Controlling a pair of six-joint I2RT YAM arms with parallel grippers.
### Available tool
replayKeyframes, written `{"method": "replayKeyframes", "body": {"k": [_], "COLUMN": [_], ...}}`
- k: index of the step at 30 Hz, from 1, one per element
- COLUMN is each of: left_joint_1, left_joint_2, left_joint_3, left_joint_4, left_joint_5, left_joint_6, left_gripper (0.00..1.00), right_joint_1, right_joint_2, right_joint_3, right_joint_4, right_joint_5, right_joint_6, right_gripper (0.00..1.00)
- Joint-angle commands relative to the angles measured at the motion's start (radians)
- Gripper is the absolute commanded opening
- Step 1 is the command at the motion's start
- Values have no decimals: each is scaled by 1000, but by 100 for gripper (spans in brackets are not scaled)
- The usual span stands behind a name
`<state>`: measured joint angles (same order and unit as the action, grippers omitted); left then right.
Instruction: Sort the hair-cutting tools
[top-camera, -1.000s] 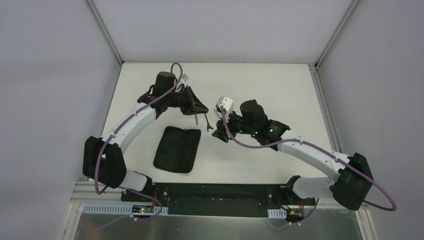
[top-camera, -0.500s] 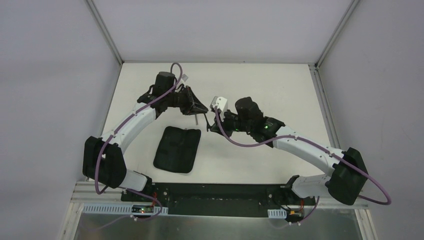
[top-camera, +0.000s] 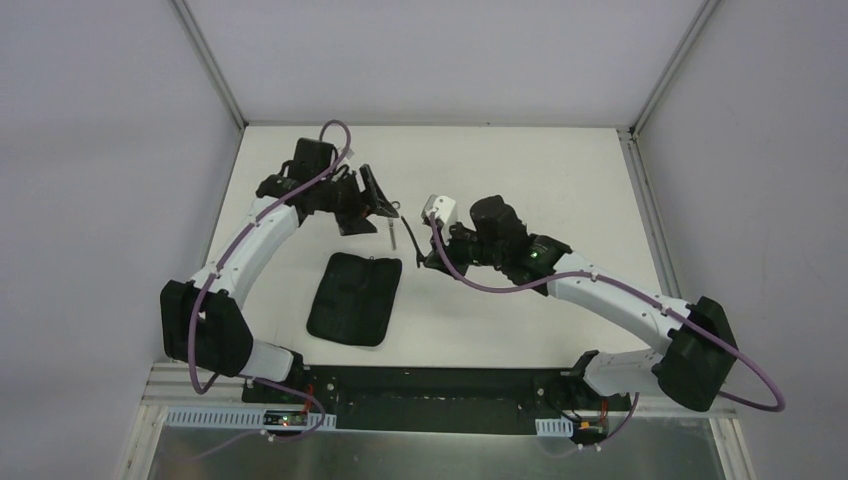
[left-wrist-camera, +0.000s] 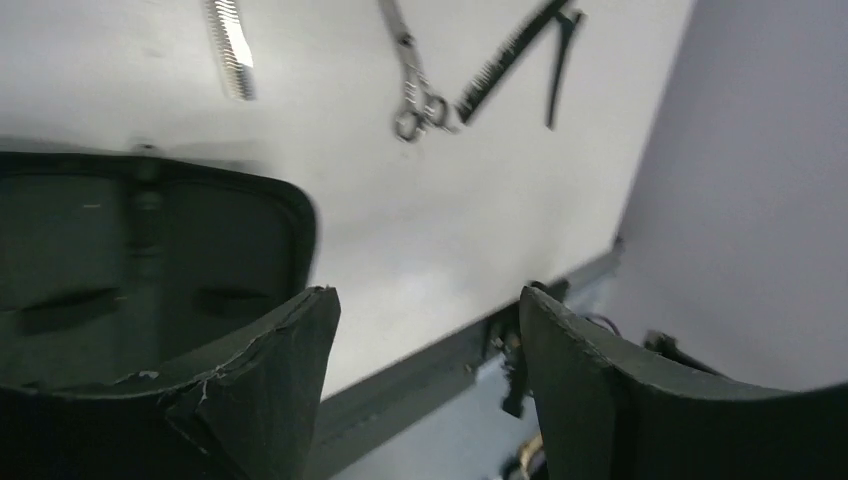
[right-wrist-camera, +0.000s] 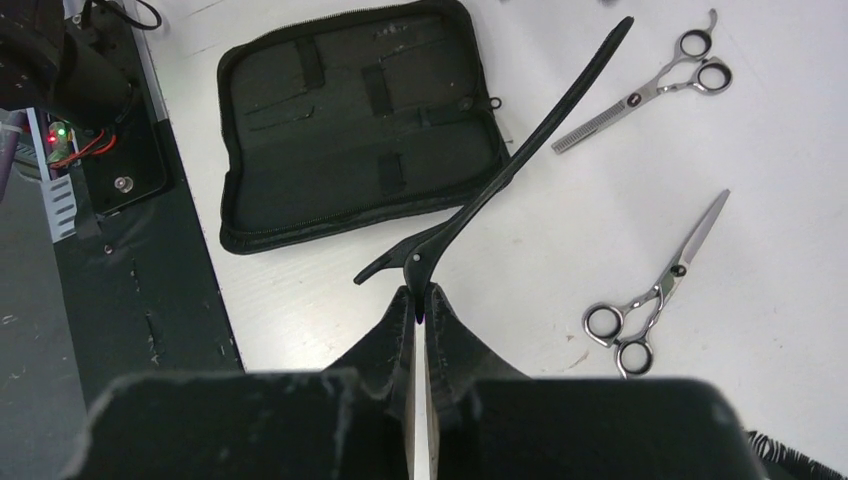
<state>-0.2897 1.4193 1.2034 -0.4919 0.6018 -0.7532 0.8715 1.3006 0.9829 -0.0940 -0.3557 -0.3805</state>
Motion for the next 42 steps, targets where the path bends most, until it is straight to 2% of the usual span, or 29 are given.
{"method": "replayKeyframes", "body": {"k": [1, 2, 5, 13, 17, 21, 30, 38, 42], "left_joint_1": [51, 65, 112, 162, 168, 168, 169, 167, 167], "left_joint_2": [-49, -33, 8, 91, 163, 218, 261, 220, 181], "left_joint_3": [67, 64, 30, -77, -95, -114, -145, -191, -216], "left_joint_4": [-284, -326, -373, -387, -382, -355, -331, -322, -321], "left_joint_5": [-321, -385, -433, -586, -615, -572, -591, -587, -581], "left_joint_6": [217, 231, 260, 308, 327, 323, 300, 262, 230], "left_gripper": [70, 70, 69, 67, 64, 61, 55, 43, 30], "right_joint_1": [10, 12, 16, 30, 51, 88, 228, 249, 248], "right_joint_2": [-64, -72, -89, -90, -76, -37, 159, 349, 390], "right_joint_3": [-16, -22, -30, -15, -2, 31, 157, 286, 280], "right_joint_4": [-53, -61, -79, -139, -146, -144, -148, -278, -322], "right_joint_5": [7, 12, 15, 24, 26, 24, 24, 138, 189], "right_joint_6": [37, 43, 49, 51, 52, 83, 177, 283, 303], "right_gripper": [0, 0, 0, 0, 0, 0, 0, 0, 0]}}
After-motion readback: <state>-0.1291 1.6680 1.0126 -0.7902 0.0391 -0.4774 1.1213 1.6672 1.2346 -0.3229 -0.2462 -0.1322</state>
